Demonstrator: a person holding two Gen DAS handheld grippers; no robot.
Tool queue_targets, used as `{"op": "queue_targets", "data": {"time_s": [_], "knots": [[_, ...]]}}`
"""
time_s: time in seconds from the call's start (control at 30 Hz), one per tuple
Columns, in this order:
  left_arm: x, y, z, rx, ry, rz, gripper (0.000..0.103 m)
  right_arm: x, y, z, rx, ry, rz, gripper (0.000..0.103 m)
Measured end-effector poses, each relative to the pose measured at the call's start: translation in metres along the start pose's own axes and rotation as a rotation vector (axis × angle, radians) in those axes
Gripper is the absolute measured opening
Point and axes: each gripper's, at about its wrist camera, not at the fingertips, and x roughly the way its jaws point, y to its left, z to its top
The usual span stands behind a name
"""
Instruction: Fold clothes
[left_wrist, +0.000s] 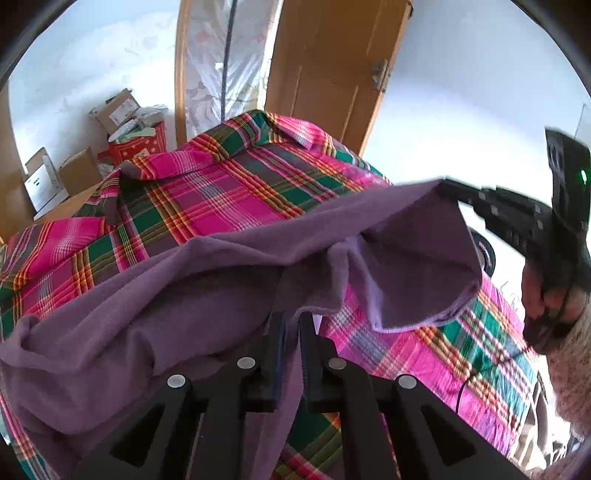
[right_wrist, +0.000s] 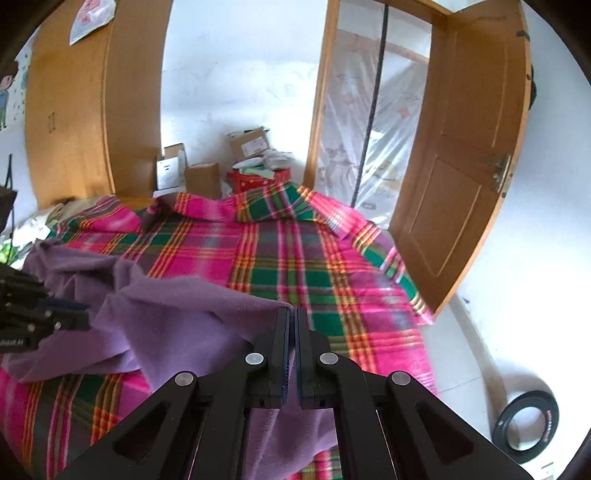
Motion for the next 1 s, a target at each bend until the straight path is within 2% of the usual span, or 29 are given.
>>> {"op": "queue_targets", "data": {"time_s": [0.17, 0.23, 0.4, 0.5, 0.63, 0.8, 0.9, 1.0], "knots": [[-0.003, -0.003, 0.001, 0.04, 0.012, -0.054, 0.011, -0.007, -0.011, 0.015, -0.008, -0.042, -0.049, 0.003], [-0.005, -0.006, 0.001, 0.049, -0.002, -0.073, 0.017, -0.014, -0.014, 0.021, -0.004, -0.073, -0.072, 0.003], [0.008, -0.008, 0.005, 0.057, 0.011, -0.042, 0.017, -0.007, -0.011, 0.032, -0.037, -0.07, -0.122, 0.003], [0.023, 0.0, 0.01, 0.046, 0.041, 0.032, 0.017, -0.006, -0.008, 0.041, -0.049, -0.085, -0.126, 0.003], [0.032, 0.019, 0.018, -0.047, 0.052, 0.053, 0.017, 0.017, -0.005, 0.045, -0.081, -0.012, -0.121, 0.003], [0.031, 0.047, 0.027, -0.155, 0.012, 0.072, 0.017, 0.055, -0.013, 0.048, -0.056, 0.059, -0.113, 0.003], [0.032, 0.062, 0.032, -0.213, 0.004, 0.106, 0.017, 0.074, -0.016, 0.053, -0.031, 0.085, -0.105, 0.003], [0.035, 0.079, 0.038, -0.282, -0.01, 0.108, 0.017, 0.094, -0.012, 0.058, -0.044, 0.106, -0.125, 0.003]]}}
